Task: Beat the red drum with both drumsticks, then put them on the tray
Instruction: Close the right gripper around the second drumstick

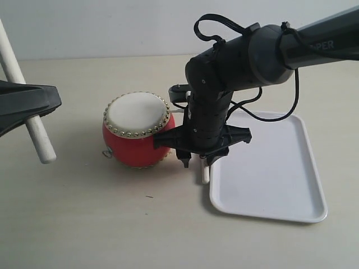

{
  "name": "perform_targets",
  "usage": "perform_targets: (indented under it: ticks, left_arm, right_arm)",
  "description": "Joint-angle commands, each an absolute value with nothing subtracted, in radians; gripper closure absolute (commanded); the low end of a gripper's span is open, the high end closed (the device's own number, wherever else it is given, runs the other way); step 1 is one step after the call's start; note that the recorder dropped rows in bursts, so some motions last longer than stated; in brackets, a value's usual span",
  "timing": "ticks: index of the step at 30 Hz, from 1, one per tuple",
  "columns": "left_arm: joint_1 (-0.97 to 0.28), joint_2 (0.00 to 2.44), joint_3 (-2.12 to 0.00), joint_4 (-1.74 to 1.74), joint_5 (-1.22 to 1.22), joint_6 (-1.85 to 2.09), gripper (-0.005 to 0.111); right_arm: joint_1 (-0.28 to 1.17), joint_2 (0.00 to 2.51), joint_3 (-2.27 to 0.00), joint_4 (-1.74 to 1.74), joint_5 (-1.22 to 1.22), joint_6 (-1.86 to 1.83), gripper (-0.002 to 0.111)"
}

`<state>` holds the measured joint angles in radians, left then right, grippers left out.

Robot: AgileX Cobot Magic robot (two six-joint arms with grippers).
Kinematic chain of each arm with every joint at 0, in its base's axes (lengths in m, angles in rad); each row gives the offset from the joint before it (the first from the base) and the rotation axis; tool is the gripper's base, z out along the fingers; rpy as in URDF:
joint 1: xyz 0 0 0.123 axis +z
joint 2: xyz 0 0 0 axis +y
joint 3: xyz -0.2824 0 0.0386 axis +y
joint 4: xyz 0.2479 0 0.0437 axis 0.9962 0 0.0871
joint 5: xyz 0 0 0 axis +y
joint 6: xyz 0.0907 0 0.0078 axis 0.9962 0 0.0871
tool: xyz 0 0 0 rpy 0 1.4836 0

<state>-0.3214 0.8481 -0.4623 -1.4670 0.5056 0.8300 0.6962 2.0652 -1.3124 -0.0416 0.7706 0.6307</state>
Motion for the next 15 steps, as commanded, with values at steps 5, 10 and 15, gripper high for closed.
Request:
perform_targets:
  ticks: [5, 10, 15]
  left_arm:
    - [-0.318, 0.846, -0.458, -1.479, 0.509, 0.83, 0.107]
    - [-0.318, 0.846, -0.458, -1.479, 0.509, 0.828, 0.107]
    - [-0.318, 0.846, -0.458, -1.487, 0.509, 0.83, 0.107]
  right_arm:
    - [0.699, 2.099, -1.31, -0.041, 0.798, 0.631, 0.062]
    - [0.699, 2.099, -1.31, -0.037, 0.792, 0.631, 0.063]
    - [0.699, 2.099, -1.31, -0.044, 0.791, 0.631, 0.078]
